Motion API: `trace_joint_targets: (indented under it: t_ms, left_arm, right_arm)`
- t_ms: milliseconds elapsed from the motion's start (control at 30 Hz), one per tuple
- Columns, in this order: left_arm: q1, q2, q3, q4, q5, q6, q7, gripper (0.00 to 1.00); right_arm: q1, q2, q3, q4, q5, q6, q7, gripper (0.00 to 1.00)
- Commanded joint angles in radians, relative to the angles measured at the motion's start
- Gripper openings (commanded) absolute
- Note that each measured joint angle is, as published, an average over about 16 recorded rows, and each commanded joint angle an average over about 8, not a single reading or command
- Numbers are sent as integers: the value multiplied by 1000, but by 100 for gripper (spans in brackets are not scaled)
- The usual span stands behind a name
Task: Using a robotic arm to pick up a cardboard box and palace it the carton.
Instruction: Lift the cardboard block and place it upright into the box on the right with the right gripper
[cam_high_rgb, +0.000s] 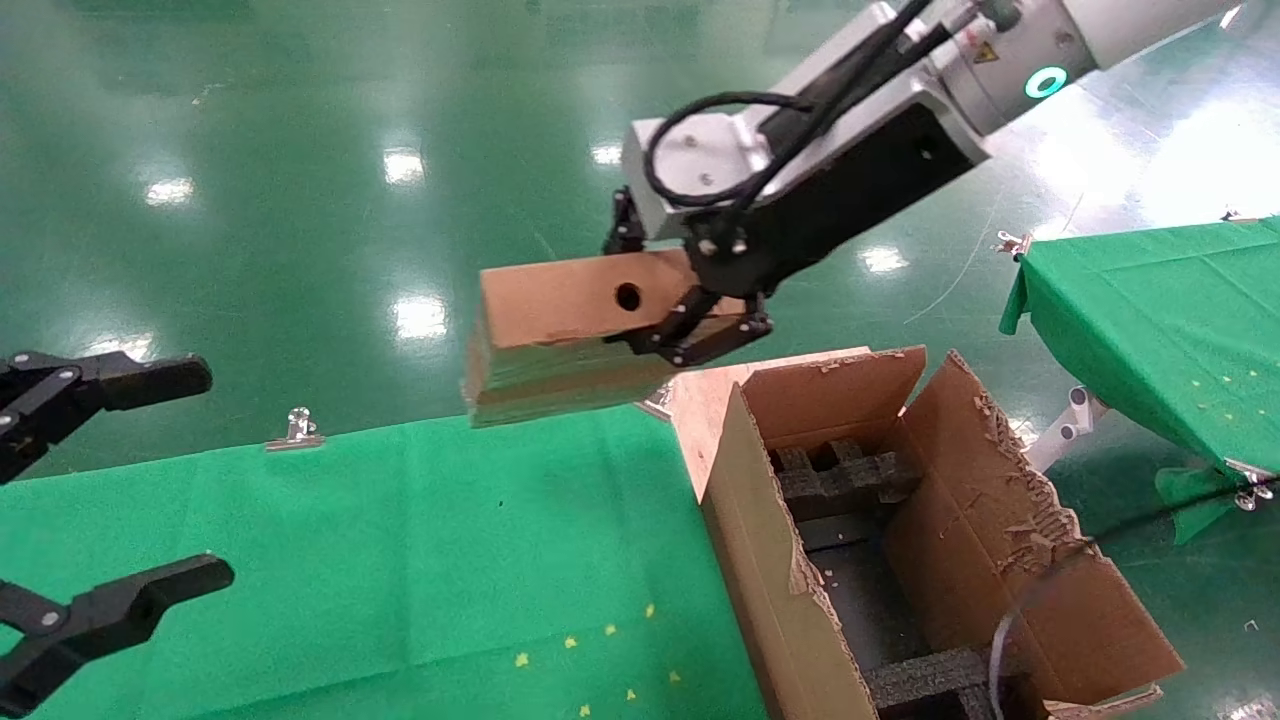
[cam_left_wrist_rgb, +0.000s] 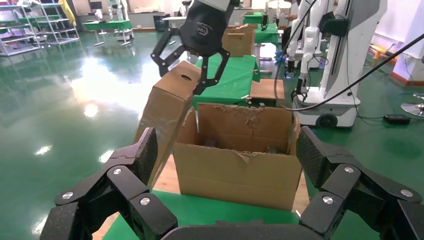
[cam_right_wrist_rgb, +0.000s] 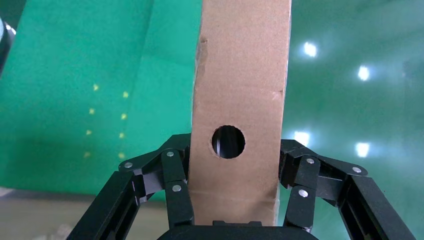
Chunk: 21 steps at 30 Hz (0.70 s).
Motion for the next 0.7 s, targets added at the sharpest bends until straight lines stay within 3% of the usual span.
trace_joint_targets:
  t_ms: [33,700]
  left_arm:
    - [0,0,0,0,0,0,0,100]
    - [0,0,0,0,0,0,0,100]
  right_arm:
    - [13,11,-37,-21,18,0,-11,0]
    - [263,343,-419,-48,-32,3,22,0]
